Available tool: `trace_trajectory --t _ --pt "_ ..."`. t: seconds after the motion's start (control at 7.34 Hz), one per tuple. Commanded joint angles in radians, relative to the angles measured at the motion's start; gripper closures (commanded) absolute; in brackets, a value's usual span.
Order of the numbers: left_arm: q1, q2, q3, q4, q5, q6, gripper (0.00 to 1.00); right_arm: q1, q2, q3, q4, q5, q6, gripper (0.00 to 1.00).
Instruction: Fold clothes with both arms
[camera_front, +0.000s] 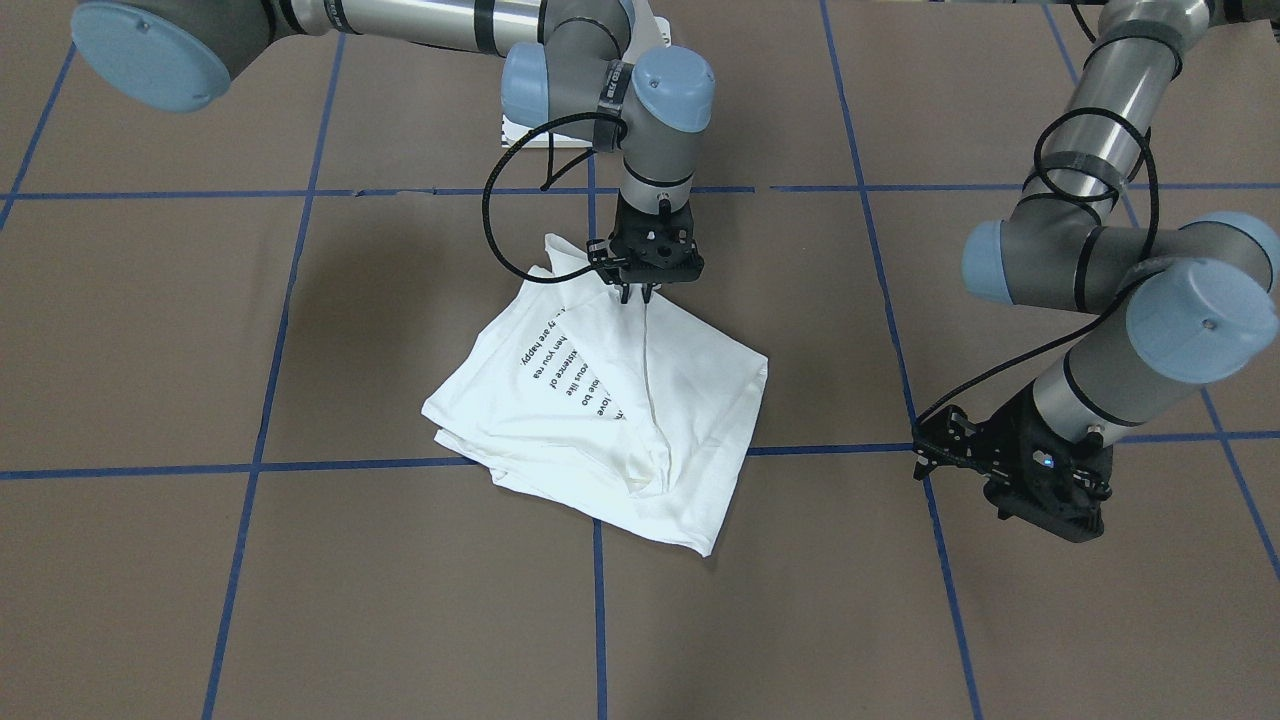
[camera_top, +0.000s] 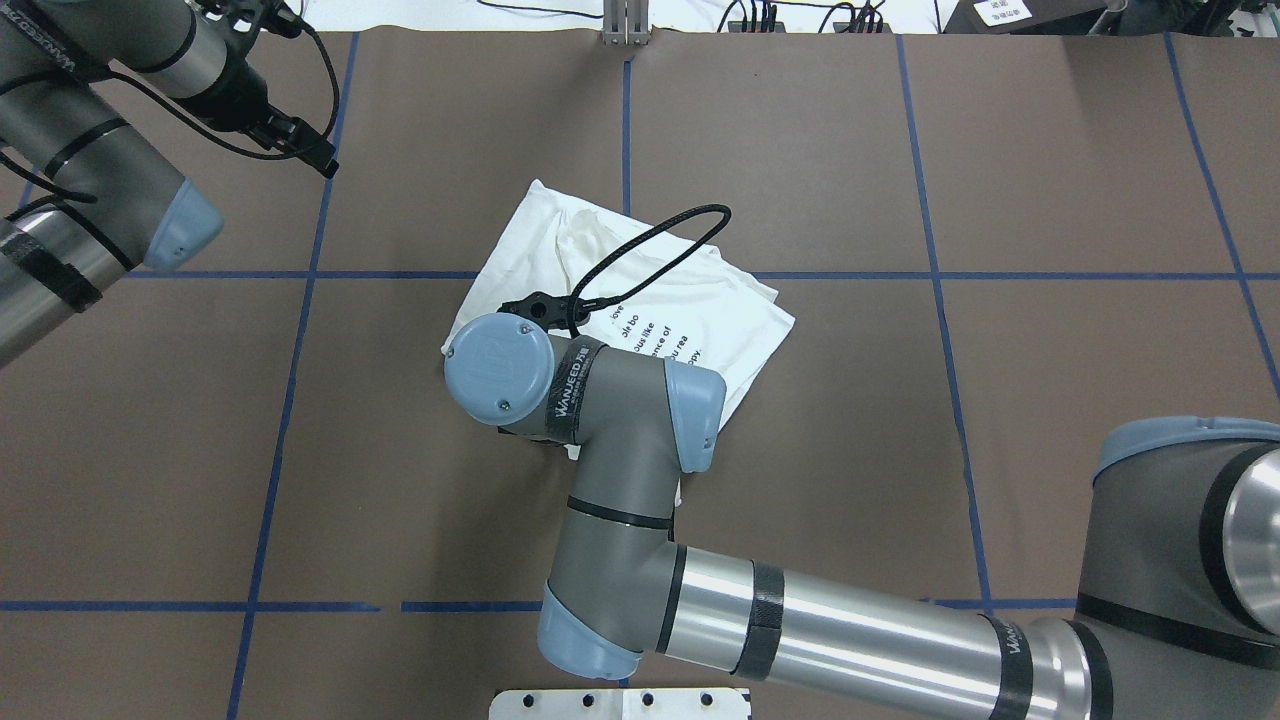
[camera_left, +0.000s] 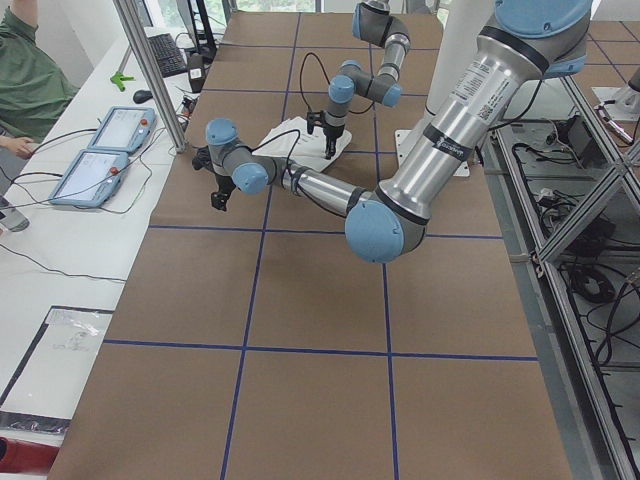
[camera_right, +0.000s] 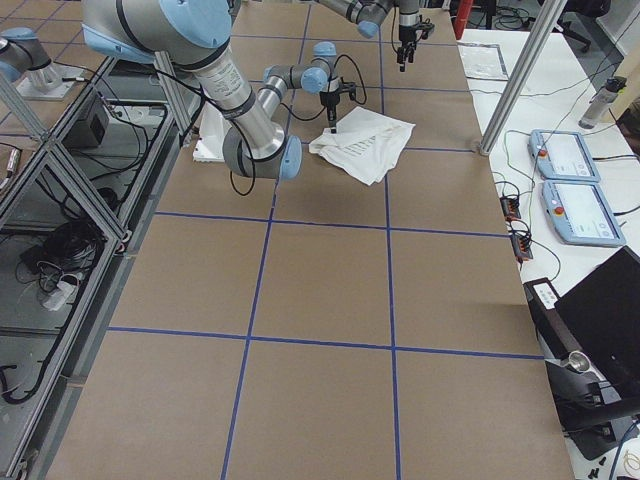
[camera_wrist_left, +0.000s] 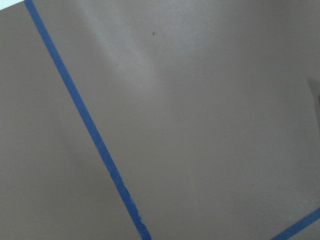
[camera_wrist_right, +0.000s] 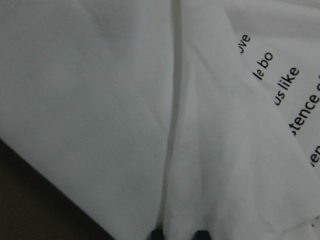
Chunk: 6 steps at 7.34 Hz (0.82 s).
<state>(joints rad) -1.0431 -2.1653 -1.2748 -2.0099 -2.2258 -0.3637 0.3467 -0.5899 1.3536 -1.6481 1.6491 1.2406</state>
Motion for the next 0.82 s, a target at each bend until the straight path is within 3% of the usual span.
trace_trajectory --t 0.0,0.68 --pt "0.0 0.004 0.0 -0.001 0.0 0.0 0.0 0.02 0.031 0.013 -0.08 -0.006 -0.013 1.0" --pt "0.002 0.004 0.0 -0.001 0.0 -0.003 0.0 0.237 -0.043 0.027 -0.098 0.004 -0.329 1.0"
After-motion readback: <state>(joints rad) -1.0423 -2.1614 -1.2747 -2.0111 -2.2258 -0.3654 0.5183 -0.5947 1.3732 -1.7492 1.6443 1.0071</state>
